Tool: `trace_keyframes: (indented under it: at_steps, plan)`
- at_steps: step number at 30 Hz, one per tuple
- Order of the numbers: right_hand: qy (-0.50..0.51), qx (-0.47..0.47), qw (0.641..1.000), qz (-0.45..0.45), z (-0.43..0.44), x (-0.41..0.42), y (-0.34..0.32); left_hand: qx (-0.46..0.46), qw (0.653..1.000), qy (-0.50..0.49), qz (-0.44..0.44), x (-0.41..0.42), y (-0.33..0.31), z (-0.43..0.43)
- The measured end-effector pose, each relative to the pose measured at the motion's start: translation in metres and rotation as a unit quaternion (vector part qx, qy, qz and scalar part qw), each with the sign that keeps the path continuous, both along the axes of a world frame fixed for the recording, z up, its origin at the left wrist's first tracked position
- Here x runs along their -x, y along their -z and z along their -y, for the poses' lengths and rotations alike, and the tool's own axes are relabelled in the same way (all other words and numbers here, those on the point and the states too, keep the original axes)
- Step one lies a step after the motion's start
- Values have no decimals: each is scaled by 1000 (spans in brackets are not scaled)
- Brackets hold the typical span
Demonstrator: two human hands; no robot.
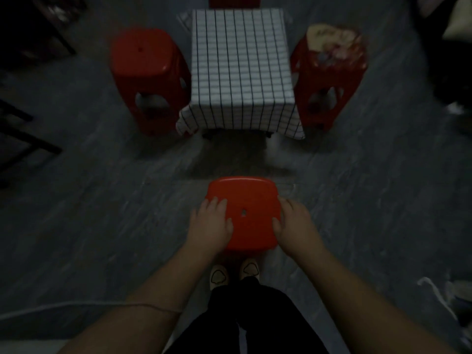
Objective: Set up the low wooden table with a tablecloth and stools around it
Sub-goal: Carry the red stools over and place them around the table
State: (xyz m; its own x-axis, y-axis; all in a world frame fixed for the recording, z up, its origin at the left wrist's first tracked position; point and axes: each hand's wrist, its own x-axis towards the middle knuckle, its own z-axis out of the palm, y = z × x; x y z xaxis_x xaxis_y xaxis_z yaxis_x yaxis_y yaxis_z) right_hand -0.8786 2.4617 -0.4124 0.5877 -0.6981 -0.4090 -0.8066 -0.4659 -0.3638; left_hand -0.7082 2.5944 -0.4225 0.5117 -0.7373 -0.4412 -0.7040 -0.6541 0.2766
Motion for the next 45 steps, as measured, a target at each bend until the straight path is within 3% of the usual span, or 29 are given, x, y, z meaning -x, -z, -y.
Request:
trace_keyframes:
  at_steps: [6,13,20,31,37,45]
  plan:
    - [-16,72,997,36,-22,35,-130,31,996,57,63,20,-126,-14]
    - [-5,124,992,-4,3,90,-181,43,992,96,63,55,-183,26]
    - [79,126,989,5,94,176,-198,53,982,164,80,131,-200,146]
    - [104,118,988,0,296,360,-217,82,977,185,74,322,-210,382]
    - [142,116,983,26,391,379,-226,82,973,198,83,353,-226,477]
    - [124,131,983,33,522,334,-232,81,980,164,74,309,-221,607]
